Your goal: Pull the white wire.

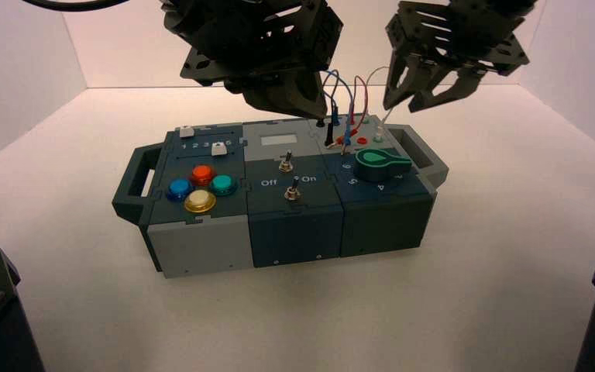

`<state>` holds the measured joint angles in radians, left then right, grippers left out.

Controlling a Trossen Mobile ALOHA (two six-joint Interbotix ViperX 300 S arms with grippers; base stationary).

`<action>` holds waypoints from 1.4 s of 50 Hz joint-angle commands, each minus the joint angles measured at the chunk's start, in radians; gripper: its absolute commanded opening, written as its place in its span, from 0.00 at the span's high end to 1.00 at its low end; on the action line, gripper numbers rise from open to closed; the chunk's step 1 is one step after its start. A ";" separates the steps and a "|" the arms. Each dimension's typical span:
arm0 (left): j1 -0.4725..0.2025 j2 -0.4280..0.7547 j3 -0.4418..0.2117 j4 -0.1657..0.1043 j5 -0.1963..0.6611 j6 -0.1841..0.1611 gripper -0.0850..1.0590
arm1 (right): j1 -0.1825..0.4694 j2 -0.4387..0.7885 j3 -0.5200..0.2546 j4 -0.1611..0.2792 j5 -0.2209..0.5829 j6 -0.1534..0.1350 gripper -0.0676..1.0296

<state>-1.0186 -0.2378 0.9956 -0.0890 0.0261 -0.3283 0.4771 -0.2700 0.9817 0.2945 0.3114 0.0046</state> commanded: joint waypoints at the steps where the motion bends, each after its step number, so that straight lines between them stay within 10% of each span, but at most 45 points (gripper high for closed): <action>1: -0.003 -0.009 -0.017 -0.002 -0.009 -0.002 0.95 | 0.006 0.026 -0.048 0.003 -0.008 0.002 0.46; 59: -0.003 -0.005 -0.011 0.003 -0.012 0.002 0.95 | 0.009 0.238 -0.149 0.014 0.000 0.005 0.57; 70: -0.003 -0.005 -0.011 0.002 -0.012 0.003 0.95 | 0.009 0.241 -0.149 0.014 -0.002 0.006 0.73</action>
<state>-1.0186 -0.2347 0.9956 -0.0874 0.0230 -0.3267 0.4817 -0.0169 0.8529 0.3037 0.3145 0.0061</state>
